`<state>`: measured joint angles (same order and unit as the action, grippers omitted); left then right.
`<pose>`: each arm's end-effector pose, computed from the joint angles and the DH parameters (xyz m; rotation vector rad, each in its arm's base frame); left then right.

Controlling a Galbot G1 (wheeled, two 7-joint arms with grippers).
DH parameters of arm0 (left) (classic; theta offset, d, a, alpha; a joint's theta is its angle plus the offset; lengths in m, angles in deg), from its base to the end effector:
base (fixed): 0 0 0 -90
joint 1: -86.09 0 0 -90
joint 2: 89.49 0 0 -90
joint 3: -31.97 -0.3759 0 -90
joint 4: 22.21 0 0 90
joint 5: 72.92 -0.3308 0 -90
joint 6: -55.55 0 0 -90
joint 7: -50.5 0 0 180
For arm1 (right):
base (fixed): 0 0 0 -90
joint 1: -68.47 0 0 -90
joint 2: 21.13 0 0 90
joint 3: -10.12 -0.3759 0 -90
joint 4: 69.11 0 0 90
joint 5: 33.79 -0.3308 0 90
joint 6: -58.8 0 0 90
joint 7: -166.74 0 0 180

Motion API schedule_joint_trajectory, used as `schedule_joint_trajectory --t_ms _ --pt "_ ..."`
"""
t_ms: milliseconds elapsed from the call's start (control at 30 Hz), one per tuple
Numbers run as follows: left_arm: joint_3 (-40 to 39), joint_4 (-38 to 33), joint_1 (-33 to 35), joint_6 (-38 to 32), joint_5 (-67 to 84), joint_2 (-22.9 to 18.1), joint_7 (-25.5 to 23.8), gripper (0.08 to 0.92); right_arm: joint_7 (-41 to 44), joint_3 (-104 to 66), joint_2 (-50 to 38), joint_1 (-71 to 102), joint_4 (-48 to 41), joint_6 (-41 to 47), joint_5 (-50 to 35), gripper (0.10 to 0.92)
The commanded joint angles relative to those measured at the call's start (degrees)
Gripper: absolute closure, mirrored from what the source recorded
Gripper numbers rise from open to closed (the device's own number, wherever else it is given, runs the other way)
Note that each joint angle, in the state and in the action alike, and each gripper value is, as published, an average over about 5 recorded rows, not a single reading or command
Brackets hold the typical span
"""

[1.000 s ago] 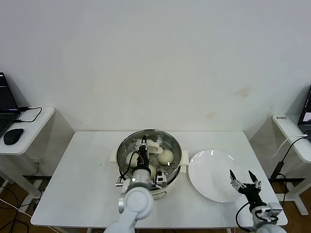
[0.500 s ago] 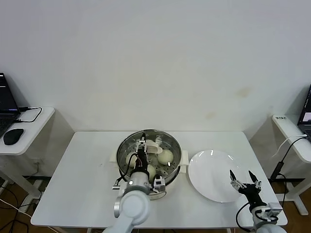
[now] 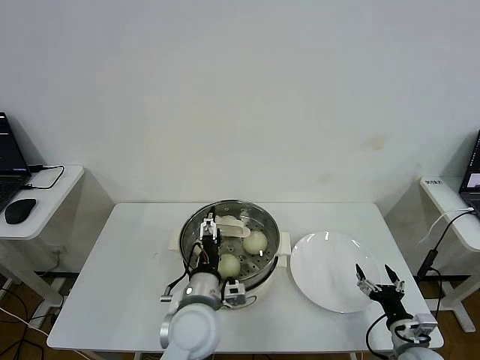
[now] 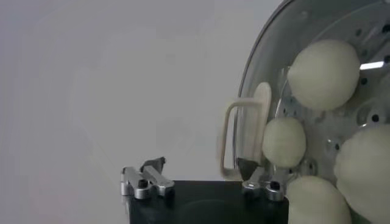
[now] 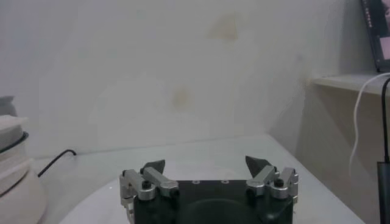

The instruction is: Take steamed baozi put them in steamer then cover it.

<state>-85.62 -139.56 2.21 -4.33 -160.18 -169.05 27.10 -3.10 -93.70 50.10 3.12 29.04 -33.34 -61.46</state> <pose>0.2328 -0.0933 -0.2712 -0.1488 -2.2630 -2.0690 0.1696 -0.1799 -0.3929 -0.0238 -2.9803 -0.1631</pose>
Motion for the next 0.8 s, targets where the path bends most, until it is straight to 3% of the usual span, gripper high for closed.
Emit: schedule_joint_trajectory --t_ms 33,233,367,567,800 --pt "1.42 -6.88 3.59 -0.53 0.15 1.65 0.29 0.177 -0.31 0.54 -0.47 0.63 1.46 1.06 -0.5 0.203" --pt "5.34 -12.55 7.35 -1.71 1.34 3.48 1.47 0.177 -0.8 1.91 -0.9 2.28 4.7 2.85 0.16 0.203" --pt "10.28 -16.13 10.66 -3.13 8.18 4.61 5.09 0.177 -1.92 3.29 -1.13 2.95 6.89 3.4 2.34 0.203" --pt "26.43 -17.14 16.64 -9.84 41.15 6.2 16.31 0.177 -6.11 9.28 -6.63 5.26 12.01 6.46 3.42 0.203" --pt "34.5 -6.88 24.44 -22.63 65.29 5.27 30.23 0.177 -10.88 12.0 -10.4 7.38 14.96 8.07 1.06 0.203"
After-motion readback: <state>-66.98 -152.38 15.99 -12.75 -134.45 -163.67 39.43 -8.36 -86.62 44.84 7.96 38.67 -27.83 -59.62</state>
